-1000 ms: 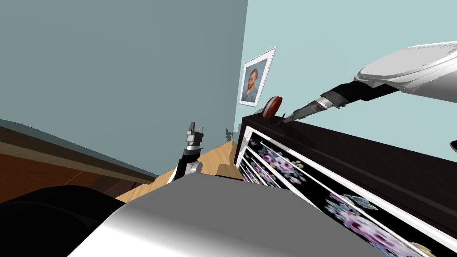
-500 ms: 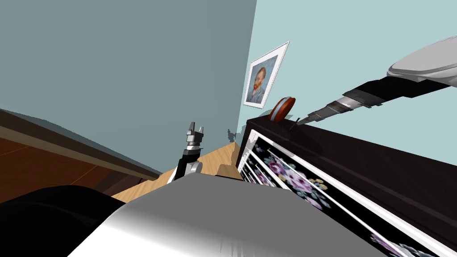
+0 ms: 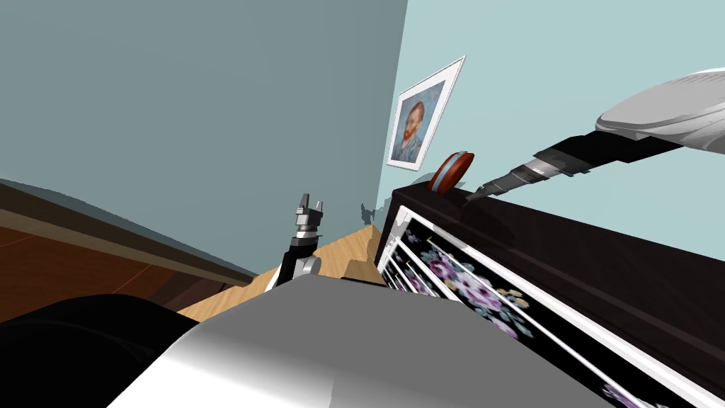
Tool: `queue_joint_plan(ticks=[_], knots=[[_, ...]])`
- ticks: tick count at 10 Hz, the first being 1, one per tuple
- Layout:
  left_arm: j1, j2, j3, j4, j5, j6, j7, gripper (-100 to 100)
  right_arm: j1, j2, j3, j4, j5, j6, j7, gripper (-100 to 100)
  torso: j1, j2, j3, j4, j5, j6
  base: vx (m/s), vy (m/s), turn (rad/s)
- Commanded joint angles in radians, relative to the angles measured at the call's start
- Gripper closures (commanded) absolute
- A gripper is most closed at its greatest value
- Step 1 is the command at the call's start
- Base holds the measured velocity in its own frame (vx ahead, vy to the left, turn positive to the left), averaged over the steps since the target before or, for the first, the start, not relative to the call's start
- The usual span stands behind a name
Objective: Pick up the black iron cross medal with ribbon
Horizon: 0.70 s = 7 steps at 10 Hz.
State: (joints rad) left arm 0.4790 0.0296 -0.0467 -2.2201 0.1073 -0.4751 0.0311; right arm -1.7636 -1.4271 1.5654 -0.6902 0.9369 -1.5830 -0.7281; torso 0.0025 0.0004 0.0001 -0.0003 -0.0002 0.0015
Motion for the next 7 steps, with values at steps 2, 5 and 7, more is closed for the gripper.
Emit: queue_joint_plan(ticks=[2,5,7], knots=[[0.0,0.0,0.0,0.0,0.0,0.0,0.0,0,0.0,0.0,0.0,0.0,0.0,0.0,0.0,100,-0.001,0.0,0.0,0.0,0.0,0.0,0.0,0.0,0.0],[0.0,0.0,0.0,0.0,0.0,0.0,0.0,0,-0.001,0.0,0.0,0.0,0.0,0.0,0.0,100,-0.001,0.0,0.0,-0.001,-0.001,0.0,0.0,0.0,0.0],[0.0,0.0,0.0,0.0,0.0,0.0,0.0,0,-0.032,-0.006,0.011,0.005,0.006,-0.025,-0.009,100,-0.001,0.0,0.0,-0.001,-0.001,0.0,0.004,-0.006,0.014]])
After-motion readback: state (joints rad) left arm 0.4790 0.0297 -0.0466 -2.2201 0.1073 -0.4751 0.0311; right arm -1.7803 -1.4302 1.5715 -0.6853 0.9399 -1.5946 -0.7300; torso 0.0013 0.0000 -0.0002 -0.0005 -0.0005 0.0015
